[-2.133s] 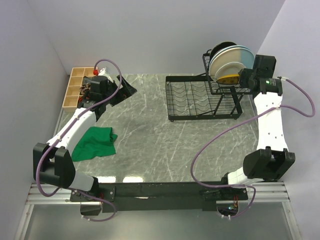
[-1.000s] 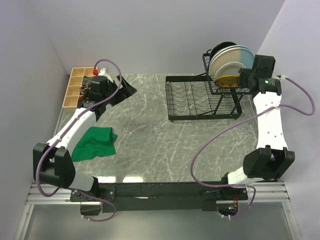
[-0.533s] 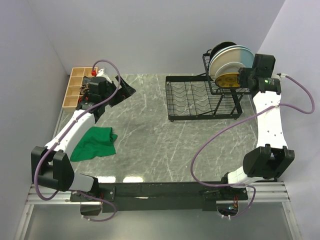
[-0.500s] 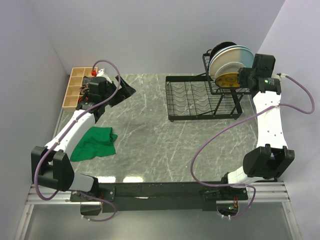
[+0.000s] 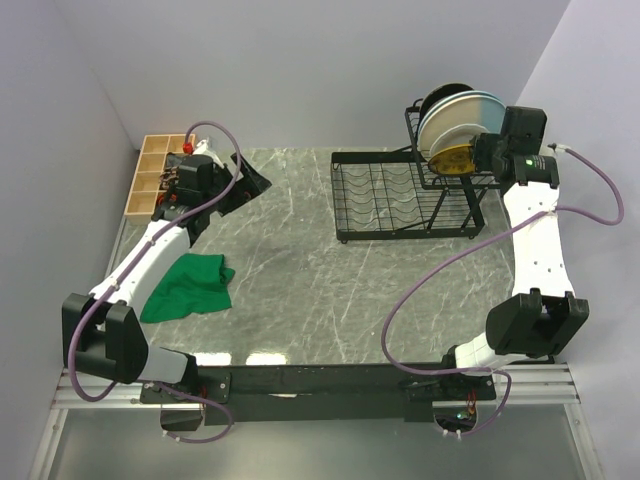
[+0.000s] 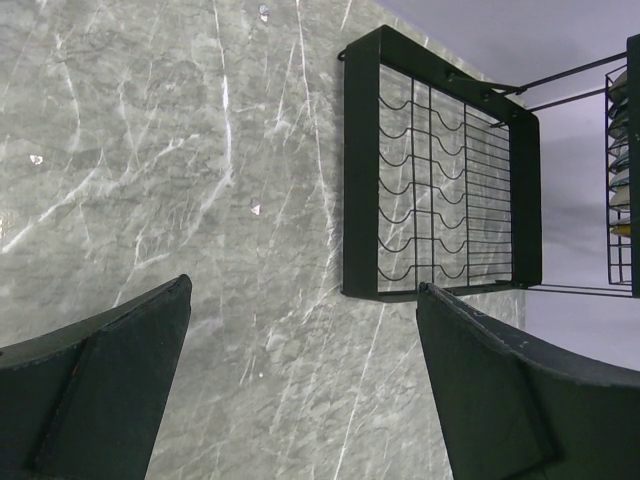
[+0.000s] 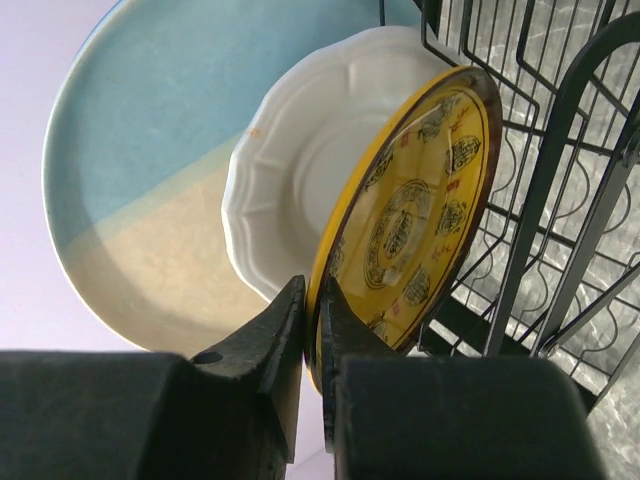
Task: Load the plates into the dish rack
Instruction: Insert the plate into the dish rack
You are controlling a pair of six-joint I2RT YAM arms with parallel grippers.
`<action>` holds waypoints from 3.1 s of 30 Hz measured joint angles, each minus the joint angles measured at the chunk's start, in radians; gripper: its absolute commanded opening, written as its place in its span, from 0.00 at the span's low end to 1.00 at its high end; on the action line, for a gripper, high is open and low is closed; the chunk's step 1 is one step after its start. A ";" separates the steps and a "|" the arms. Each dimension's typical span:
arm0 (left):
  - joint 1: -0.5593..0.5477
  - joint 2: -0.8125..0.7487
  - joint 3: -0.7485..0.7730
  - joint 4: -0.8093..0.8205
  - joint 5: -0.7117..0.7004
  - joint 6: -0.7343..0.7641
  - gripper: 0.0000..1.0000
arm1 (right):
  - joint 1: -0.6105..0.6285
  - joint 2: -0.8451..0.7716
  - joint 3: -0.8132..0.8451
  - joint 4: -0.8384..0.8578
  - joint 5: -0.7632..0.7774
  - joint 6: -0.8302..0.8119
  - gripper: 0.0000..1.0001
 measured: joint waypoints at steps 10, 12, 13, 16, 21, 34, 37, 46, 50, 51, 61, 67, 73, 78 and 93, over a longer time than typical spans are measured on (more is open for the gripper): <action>0.000 -0.015 -0.011 -0.006 -0.005 0.000 0.99 | 0.004 0.000 0.000 0.011 -0.004 -0.007 0.18; 0.000 -0.018 -0.015 -0.006 -0.007 0.000 1.00 | 0.004 0.000 0.000 0.011 -0.003 -0.008 0.23; 0.000 -0.019 -0.017 -0.007 -0.007 0.000 0.99 | 0.004 0.000 -0.001 0.013 -0.001 -0.010 0.28; 0.000 -0.019 -0.017 -0.010 -0.007 0.000 0.99 | 0.004 0.000 -0.005 0.014 0.000 -0.013 0.34; 0.000 -0.019 -0.017 -0.010 -0.007 0.000 0.99 | 0.004 0.000 -0.006 0.014 0.000 -0.016 0.36; 0.000 -0.019 -0.017 -0.009 -0.007 -0.009 0.99 | -0.019 0.035 0.003 0.034 0.000 -0.030 0.33; 0.000 -0.019 -0.017 -0.009 -0.007 -0.011 0.99 | -0.022 0.043 0.008 0.035 0.004 -0.041 0.30; 0.000 -0.015 -0.017 -0.002 -0.006 -0.011 0.99 | -0.022 0.043 0.023 0.044 0.025 -0.068 0.28; 0.000 -0.014 -0.017 -0.002 -0.006 -0.011 1.00 | -0.022 0.043 0.023 0.044 0.028 -0.072 0.28; 0.000 -0.014 -0.017 -0.002 -0.006 -0.011 1.00 | -0.022 0.043 0.023 0.043 0.031 -0.072 0.29; 0.000 -0.014 -0.017 -0.002 -0.007 -0.010 0.99 | -0.022 0.043 0.023 0.045 0.033 -0.079 0.29; 0.000 -0.014 -0.017 -0.002 -0.007 -0.008 0.99 | -0.022 0.043 0.023 0.053 0.032 -0.079 0.29; 0.000 -0.014 -0.017 -0.002 -0.007 -0.008 1.00 | -0.022 0.056 0.044 0.060 0.029 -0.086 0.29; 0.000 -0.016 -0.017 -0.002 -0.009 -0.008 1.00 | -0.022 0.107 0.110 0.070 0.025 -0.091 0.29; 0.002 -0.078 -0.047 0.005 -0.018 -0.006 0.99 | -0.022 0.054 0.069 0.081 0.024 -0.098 0.31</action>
